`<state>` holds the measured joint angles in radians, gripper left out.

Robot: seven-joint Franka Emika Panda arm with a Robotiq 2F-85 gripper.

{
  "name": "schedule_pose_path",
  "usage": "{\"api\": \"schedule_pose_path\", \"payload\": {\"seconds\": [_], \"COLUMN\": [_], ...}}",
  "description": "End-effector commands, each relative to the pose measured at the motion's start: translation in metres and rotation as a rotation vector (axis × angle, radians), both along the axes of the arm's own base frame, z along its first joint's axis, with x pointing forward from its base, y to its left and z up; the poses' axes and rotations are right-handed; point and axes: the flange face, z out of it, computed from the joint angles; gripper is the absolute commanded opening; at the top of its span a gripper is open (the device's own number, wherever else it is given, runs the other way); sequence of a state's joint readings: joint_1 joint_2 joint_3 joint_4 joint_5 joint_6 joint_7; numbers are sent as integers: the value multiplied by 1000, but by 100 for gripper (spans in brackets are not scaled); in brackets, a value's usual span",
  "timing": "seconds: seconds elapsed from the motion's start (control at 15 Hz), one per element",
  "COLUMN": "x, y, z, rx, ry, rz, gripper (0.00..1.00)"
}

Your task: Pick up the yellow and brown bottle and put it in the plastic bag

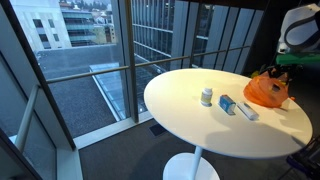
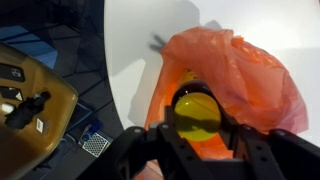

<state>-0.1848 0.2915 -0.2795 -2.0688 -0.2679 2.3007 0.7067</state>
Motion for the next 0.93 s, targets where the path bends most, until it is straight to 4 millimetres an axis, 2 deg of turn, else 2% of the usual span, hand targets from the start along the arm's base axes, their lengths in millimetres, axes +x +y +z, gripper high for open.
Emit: {"api": "schedule_pose_path", "payload": {"seconds": [0.0, 0.27, 0.6, 0.67, 0.87], "x": [0, 0, 0, 0, -1], "y": [1, 8, 7, 7, 5], "z": [-9, -18, -19, -18, -14], "rx": [-12, -3, 18, 18, 14], "ry": [45, 71, 79, 79, 71], "rz": [2, 9, 3, 1, -1], "gripper": [21, 21, 21, 65, 85]}}
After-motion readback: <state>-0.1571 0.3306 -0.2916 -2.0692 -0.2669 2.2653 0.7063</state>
